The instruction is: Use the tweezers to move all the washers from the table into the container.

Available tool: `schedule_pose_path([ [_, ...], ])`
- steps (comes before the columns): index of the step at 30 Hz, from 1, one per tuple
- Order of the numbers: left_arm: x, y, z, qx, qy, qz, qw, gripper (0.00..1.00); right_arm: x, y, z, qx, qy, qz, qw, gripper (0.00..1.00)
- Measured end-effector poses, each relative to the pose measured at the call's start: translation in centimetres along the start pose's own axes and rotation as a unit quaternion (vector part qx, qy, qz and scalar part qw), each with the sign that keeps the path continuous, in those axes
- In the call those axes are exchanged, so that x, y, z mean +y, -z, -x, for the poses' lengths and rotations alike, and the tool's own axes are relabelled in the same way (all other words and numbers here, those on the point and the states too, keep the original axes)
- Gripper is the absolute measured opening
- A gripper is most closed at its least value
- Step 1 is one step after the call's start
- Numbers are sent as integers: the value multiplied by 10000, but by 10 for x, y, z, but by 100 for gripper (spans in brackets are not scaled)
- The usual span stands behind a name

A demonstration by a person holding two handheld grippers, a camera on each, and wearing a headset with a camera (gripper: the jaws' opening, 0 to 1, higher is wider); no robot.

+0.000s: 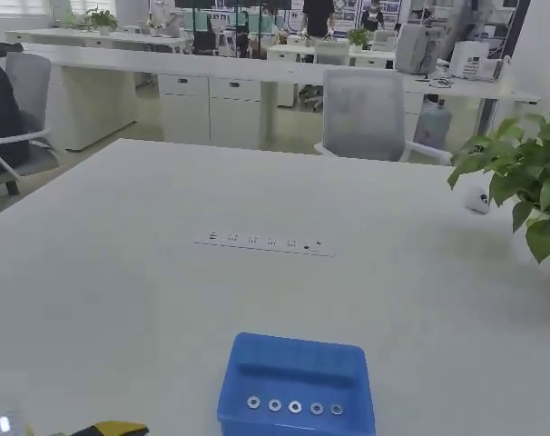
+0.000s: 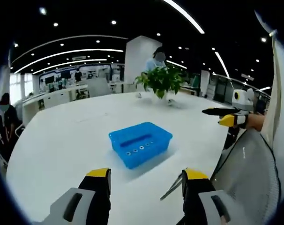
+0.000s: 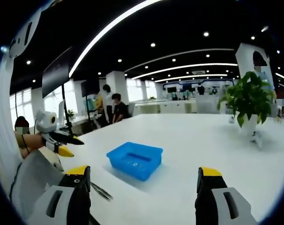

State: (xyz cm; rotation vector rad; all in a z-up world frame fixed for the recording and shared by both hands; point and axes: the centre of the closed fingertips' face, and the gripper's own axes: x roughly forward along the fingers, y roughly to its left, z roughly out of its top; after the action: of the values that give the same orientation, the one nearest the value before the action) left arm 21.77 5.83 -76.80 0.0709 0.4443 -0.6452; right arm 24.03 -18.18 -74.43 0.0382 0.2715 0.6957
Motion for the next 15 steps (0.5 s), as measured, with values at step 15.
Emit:
schedule_pose_path([
  [15,17,-34,11,-1150,-611,236,9912,88,-11,-26,6,-801,163,-65,9966,98],
])
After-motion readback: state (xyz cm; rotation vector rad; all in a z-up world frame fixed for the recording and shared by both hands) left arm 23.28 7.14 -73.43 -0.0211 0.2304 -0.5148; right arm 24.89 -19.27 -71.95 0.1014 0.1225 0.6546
